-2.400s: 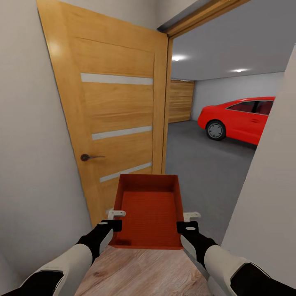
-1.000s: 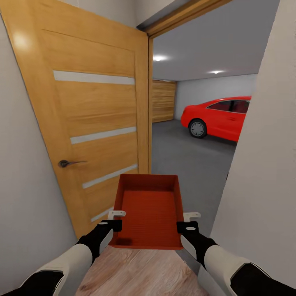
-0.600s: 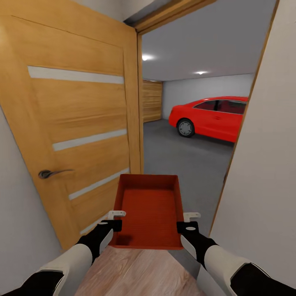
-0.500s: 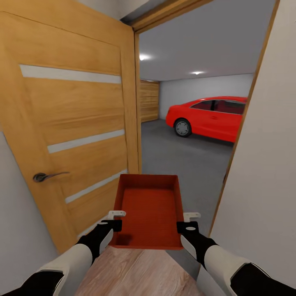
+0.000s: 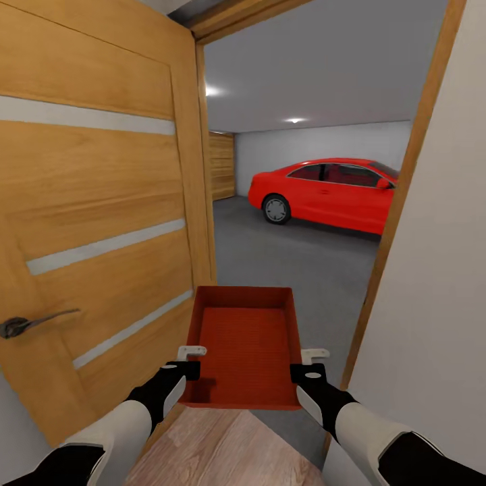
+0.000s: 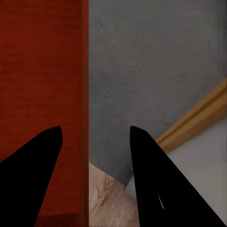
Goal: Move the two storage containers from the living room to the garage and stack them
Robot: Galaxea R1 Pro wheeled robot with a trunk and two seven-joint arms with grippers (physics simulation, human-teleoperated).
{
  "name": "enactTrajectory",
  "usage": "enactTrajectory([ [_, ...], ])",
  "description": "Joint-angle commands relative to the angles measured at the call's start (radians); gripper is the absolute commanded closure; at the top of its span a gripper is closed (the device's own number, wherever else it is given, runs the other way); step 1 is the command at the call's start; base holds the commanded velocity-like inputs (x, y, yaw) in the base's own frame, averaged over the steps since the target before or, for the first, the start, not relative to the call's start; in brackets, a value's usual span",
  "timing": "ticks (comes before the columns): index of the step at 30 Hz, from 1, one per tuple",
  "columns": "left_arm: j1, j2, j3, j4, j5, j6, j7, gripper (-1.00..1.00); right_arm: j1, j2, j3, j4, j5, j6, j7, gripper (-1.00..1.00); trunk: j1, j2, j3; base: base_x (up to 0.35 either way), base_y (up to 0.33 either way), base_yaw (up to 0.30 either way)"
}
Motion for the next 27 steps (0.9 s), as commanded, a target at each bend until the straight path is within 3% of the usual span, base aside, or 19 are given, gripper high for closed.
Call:
enactTrajectory([
  [1, 0.0, 0.0, 0.013, -0.002, -0.009, 0.007, 0.009, 1.0, -0.002, 0.0, -0.027, -0.01, 0.002, 0.005, 0.04, 1.0, 0.001, -0.002, -0.002, 0.233, 0.198, -0.251],
  [9, 0.0, 0.0, 0.013, -0.002, -0.009, 0.007, 0.009, 1.0, -0.002, 0.0, -0.027, -0.01, 0.002, 0.005, 0.04, 1.0, 0.001, -0.002, -0.002, 0.137, 0.105, -0.238],
  [20, 0.0, 0.0, 0.013, -0.002, -0.009, 0.007, 0.009, 1.0, -0.002, 0.0, -0.027, -0.01, 0.002, 0.005, 0.04, 1.0, 0.001, -0.002, -0.002, 0.005, 0.003, -0.031],
  [27, 0.0, 0.0, 0.014, -0.002, -0.009, 0.007, 0.009, 1.0, -0.002, 0.0, -0.027, -0.01, 0.002, 0.005, 0.038, 1.0, 0.001, -0.002, -0.002, 0.026, 0.022, -0.213],
])
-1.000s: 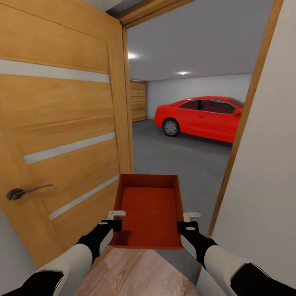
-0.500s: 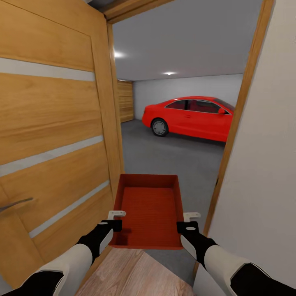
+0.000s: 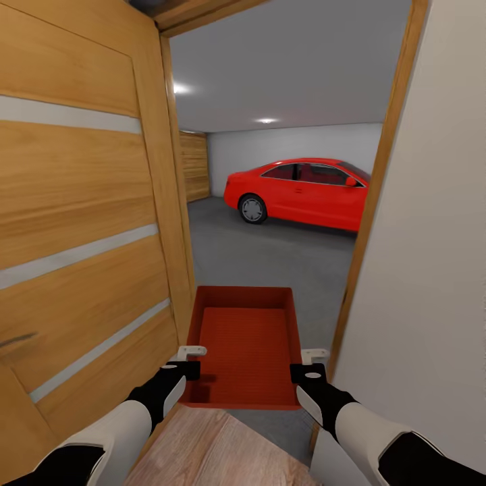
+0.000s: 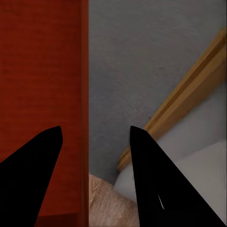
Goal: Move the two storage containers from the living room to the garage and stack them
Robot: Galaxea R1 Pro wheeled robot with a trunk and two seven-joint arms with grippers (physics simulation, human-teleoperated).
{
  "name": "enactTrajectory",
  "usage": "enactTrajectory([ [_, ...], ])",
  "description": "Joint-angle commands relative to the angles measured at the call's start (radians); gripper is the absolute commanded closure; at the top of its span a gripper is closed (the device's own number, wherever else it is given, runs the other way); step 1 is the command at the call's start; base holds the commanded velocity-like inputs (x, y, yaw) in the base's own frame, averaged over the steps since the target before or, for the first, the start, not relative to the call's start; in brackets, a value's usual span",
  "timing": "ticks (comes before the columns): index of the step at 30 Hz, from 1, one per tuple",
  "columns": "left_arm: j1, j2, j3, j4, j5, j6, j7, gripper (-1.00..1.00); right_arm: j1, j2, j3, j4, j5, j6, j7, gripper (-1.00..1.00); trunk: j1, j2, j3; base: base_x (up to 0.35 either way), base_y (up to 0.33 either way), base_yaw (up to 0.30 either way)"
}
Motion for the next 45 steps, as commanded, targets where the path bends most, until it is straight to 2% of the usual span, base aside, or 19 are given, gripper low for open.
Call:
enactTrajectory([
  [1, 0.0, 0.0, 0.013, -0.002, -0.009, 0.007, 0.009, 1.0, -0.001, 0.0, -0.027, -0.011, 0.002, 0.005, 0.039, 1.0, 0.001, -0.002, -0.002, 0.123, 0.124, -0.225],
  [9, 0.0, 0.0, 0.012, -0.002, -0.009, 0.007, 0.009, 1.0, -0.001, 0.0, -0.027, -0.01, 0.002, 0.005, 0.039, 1.0, 0.001, -0.002, -0.002, 0.172, 0.191, -0.18],
  [20, 0.0, 0.0, 0.012, -0.002, -0.009, 0.007, 0.009, 1.0, -0.001, 0.0, -0.027, -0.01, 0.002, 0.005, 0.04, 1.0, 0.001, -0.002, -0.002, 0.038, 0.036, -0.011],
  [33, 0.0, 0.0, 0.012, -0.002, -0.01, 0.007, 0.008, 1.0, -0.001, 0.0, -0.027, -0.01, 0.002, 0.005, 0.04, 1.0, 0.001, -0.002, -0.002, 0.147, 0.194, -0.004],
  [45, 0.0, 0.0, 0.012, -0.002, -0.01, 0.007, 0.009, 1.0, -0.001, 0.0, -0.027, -0.01, 0.002, 0.005, 0.04, 1.0, 0.001, -0.002, -0.002, 0.155, 0.16, -0.206],
])
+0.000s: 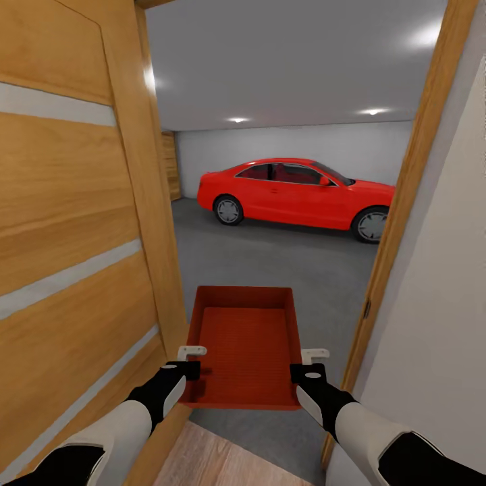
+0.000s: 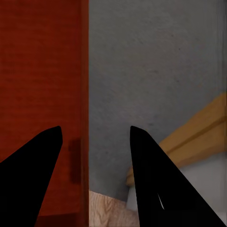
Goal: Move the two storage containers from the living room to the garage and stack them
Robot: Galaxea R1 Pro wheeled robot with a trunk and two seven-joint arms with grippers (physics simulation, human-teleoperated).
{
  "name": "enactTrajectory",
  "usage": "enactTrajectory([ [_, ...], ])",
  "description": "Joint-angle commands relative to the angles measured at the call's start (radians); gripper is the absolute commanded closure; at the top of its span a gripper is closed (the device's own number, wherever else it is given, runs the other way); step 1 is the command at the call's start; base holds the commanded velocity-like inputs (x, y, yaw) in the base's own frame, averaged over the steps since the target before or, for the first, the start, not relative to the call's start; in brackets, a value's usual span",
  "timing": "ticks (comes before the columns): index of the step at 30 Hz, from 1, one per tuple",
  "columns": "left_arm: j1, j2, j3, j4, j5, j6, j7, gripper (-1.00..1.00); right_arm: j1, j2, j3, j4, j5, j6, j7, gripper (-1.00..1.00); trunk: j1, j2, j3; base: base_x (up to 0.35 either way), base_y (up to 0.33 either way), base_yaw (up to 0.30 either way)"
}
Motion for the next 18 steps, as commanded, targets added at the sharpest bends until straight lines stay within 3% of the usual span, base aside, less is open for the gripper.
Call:
enactTrajectory([
  [1, 0.0, 0.0, 0.012, -0.002, -0.009, 0.007, 0.009, 1.0, -0.002, 0.0, -0.027, -0.011, 0.001, 0.005, 0.04, 1.0, 0.001, -0.002, -0.002, 0.152, 0.144, -0.228],
  [18, 0.0, 0.0, 0.012, -0.002, -0.01, 0.007, 0.009, 1.0, -0.002, 0.0, -0.027, -0.01, 0.001, 0.005, 0.04, 1.0, 0.001, -0.002, -0.002, 0.151, 0.141, -0.226],
])
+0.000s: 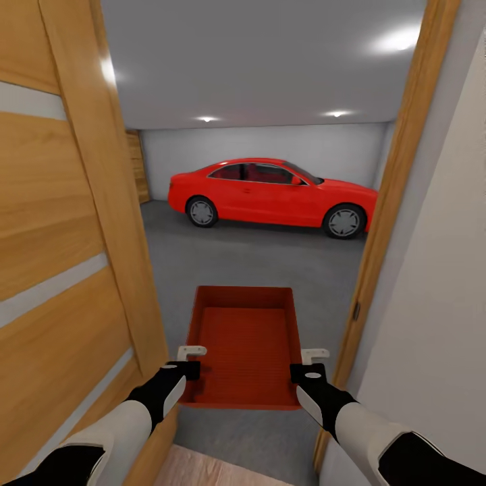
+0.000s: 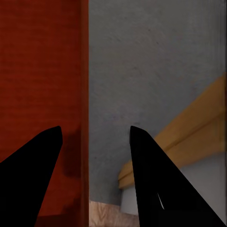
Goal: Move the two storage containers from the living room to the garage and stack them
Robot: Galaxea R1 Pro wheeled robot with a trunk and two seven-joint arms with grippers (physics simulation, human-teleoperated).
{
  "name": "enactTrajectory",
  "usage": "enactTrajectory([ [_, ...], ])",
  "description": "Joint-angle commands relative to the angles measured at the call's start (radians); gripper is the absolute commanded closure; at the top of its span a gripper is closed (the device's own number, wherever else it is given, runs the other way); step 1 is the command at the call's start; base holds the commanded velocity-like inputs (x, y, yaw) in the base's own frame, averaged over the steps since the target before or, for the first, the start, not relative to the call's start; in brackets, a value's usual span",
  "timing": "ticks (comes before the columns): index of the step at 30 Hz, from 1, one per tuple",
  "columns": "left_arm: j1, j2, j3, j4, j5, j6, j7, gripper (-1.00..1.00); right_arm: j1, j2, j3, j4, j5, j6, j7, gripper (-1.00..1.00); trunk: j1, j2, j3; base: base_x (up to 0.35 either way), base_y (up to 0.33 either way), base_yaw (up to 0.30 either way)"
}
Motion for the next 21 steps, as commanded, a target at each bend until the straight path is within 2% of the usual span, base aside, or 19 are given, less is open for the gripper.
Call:
enactTrajectory([
  [1, 0.0, 0.0, 0.012, -0.002, -0.009, 0.007, 0.009, 1.0, -0.002, 0.0, -0.027, -0.011, 0.001, 0.005, 0.04, 1.0, 0.001, -0.002, -0.002, 0.151, 0.138, -0.223],
  [13, 0.0, 0.0, 0.012, -0.002, -0.009, 0.007, 0.008, 1.0, -0.002, 0.0, -0.027, -0.011, 0.001, 0.005, 0.04, 1.0, 0.001, -0.002, -0.002, 0.146, 0.121, -0.215],
  [21, 0.0, 0.0, 0.012, -0.002, -0.009, 0.007, 0.009, 1.0, -0.002, 0.0, -0.026, -0.01, 0.001, 0.005, 0.042, 1.0, 0.001, -0.002, -0.002, 0.036, 0.027, -0.032],
])
